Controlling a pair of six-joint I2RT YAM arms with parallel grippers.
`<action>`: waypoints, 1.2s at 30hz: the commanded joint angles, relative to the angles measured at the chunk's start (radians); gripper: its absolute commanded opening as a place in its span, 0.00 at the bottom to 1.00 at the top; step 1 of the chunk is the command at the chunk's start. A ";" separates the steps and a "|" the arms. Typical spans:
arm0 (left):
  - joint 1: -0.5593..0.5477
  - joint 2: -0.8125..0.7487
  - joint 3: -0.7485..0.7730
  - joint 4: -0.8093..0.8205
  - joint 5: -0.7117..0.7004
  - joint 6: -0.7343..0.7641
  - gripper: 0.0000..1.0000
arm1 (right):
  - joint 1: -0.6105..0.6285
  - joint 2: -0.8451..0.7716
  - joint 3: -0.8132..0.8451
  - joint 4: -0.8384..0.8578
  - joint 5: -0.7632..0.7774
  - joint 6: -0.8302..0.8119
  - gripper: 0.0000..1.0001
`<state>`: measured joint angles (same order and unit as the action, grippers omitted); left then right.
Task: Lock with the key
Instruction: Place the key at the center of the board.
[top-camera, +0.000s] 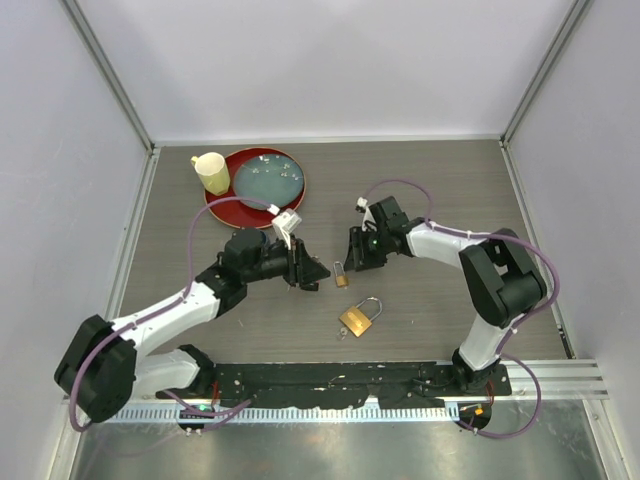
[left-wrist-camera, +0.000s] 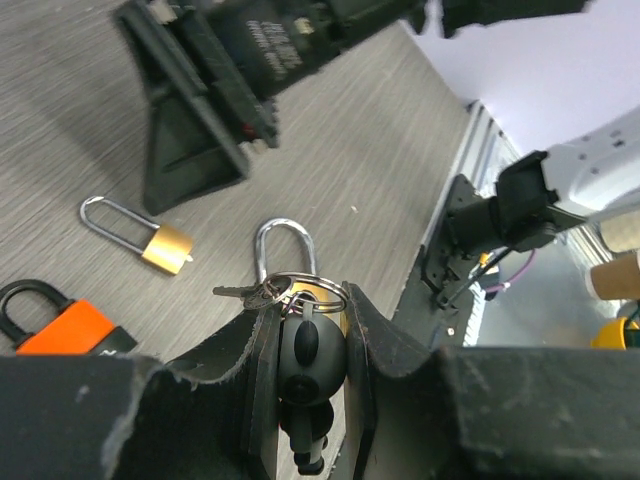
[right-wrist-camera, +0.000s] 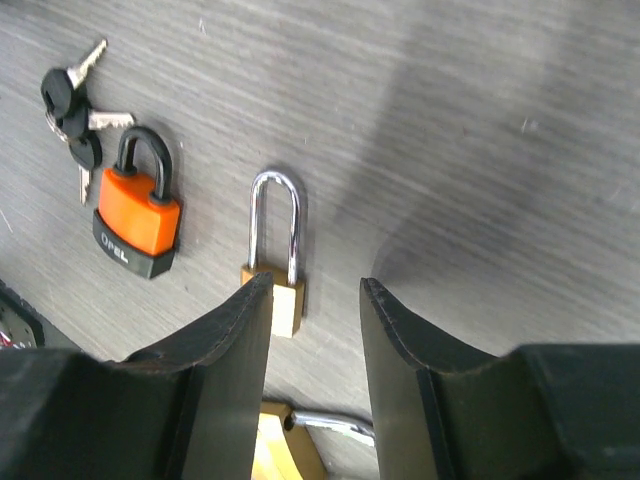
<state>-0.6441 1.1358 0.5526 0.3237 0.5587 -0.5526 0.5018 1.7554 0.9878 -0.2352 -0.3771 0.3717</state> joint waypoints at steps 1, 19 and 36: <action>-0.003 0.073 0.079 -0.067 -0.083 0.031 0.00 | 0.000 -0.085 -0.061 -0.010 -0.041 0.004 0.46; -0.022 0.476 0.418 -0.428 -0.230 0.071 0.04 | 0.007 -0.066 -0.123 0.125 -0.117 0.065 0.45; -0.049 0.544 0.466 -0.471 -0.313 0.083 0.34 | 0.041 -0.063 -0.135 0.180 -0.148 0.107 0.45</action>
<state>-0.6872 1.6783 0.9695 -0.1413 0.2680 -0.4881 0.5323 1.6897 0.8433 -0.1074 -0.5068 0.4591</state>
